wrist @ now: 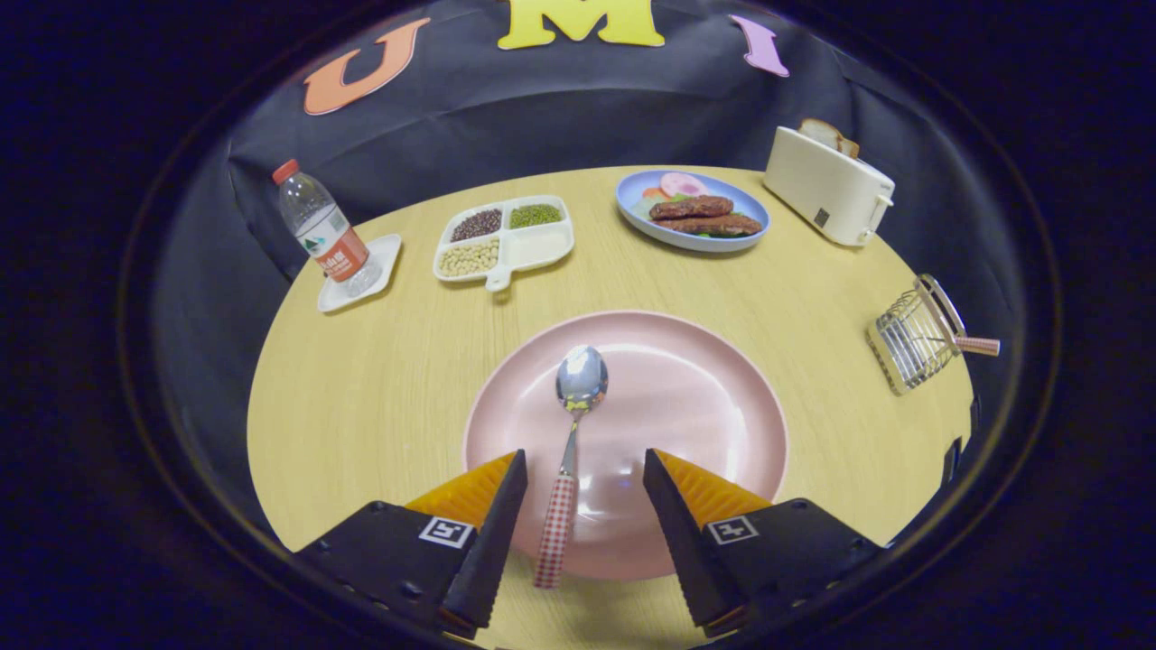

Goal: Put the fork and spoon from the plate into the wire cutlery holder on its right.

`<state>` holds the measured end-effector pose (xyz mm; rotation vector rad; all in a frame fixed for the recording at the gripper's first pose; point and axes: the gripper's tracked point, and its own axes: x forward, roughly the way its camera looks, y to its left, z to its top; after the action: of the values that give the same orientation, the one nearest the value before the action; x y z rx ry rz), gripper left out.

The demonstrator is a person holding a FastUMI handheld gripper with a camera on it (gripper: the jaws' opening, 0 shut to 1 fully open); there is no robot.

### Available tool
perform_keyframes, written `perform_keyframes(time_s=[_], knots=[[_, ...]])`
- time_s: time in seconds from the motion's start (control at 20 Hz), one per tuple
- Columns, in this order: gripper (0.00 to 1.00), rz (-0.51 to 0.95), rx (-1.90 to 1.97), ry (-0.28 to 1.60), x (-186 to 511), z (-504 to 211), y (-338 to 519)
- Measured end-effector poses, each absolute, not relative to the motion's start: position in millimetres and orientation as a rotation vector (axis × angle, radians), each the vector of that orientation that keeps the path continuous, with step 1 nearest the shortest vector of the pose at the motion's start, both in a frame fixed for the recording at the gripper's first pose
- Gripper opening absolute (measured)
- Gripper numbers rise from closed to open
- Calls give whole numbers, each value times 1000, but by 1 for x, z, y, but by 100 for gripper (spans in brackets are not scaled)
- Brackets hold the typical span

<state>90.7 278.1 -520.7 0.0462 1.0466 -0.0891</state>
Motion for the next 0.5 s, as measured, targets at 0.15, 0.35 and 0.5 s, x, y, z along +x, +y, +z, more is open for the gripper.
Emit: perform_keyframes(time_s=[0.15,0.35,0.5], knots=[[59,-112,36,1050,88,-527,275],[26,-163,15,1066,85,-534,270],[14,-160,24,1068,83,-537,270]])
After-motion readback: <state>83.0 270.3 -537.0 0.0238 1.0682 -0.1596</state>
